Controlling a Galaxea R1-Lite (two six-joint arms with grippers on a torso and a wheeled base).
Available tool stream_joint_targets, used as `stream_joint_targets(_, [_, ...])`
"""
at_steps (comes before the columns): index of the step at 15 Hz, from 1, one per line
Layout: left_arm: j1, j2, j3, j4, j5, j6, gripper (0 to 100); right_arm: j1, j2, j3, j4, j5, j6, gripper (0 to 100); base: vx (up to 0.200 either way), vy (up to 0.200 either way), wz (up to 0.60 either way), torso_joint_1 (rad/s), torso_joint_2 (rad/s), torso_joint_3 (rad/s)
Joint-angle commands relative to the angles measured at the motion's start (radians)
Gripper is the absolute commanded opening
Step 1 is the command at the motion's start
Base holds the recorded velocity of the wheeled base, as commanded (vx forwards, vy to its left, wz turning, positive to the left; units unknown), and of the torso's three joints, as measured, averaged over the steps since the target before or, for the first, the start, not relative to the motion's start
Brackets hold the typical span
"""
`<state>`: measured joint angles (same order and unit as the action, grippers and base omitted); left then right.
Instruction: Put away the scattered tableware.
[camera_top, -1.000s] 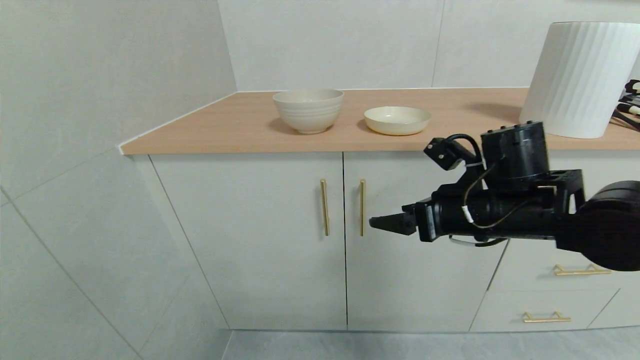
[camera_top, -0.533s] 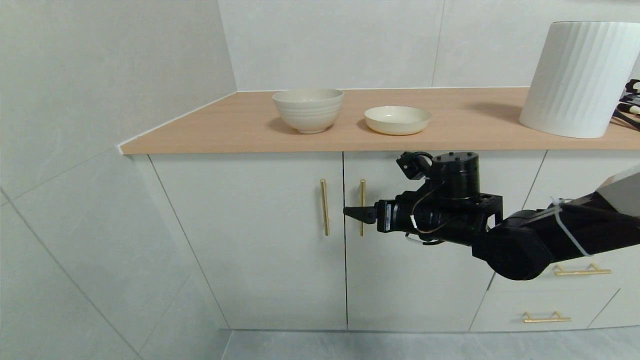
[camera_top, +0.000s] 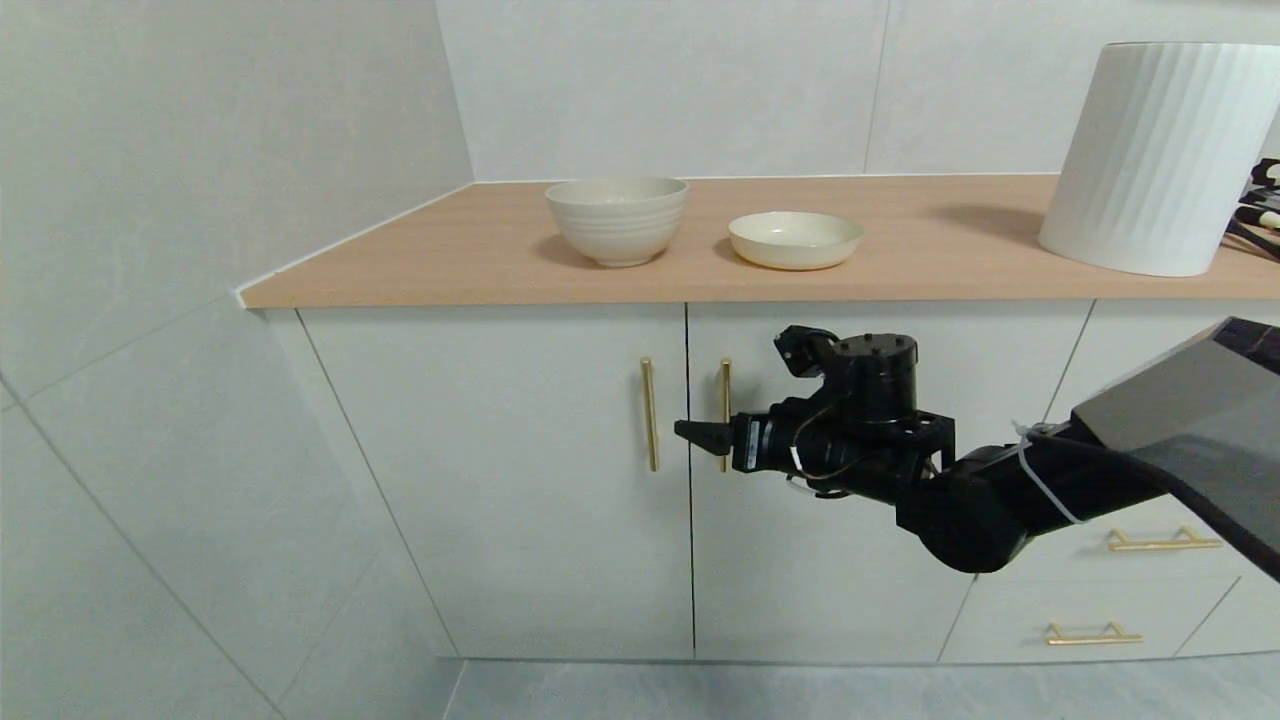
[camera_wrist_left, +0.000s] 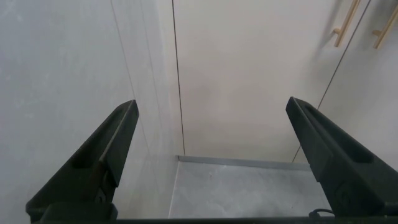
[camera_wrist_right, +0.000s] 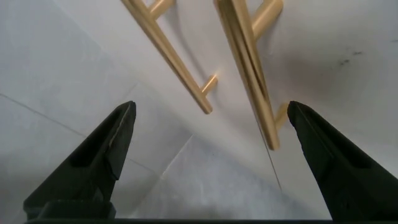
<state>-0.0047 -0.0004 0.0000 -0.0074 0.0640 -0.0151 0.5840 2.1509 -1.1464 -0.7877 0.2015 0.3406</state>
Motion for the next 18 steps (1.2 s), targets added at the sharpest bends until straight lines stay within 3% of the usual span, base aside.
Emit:
stream_joint_targets(1, [0.000,0.000,0.000,0.000,0.000,0.000,100,0.000,0.035,-0.032,-0.005,-0.005,0.014,100,0.000,0.000,0.00,0.000,0.00,0.000])
stream_joint_targets(4, [0.000,0.000,0.000,0.000,0.000,0.000,100,0.000,0.078,-0.081,-0.041,-0.053,0.054,100,0.000,0.000,0.00,0.000,0.00,0.000])
stream_joint_targets(13, [0.000,0.000,0.000,0.000,0.000,0.000,100,0.028,0.089,-0.069,-0.097,-0.040,0.100,100,0.000,0.000,0.00,0.000,0.00,0.000])
stream_joint_targets(18, [0.000,0.000,0.000,0.000,0.000,0.000,100,0.037,0.011,0.031,-0.097,0.095,0.120,100,0.000,0.000,0.00,0.000,0.00,0.000])
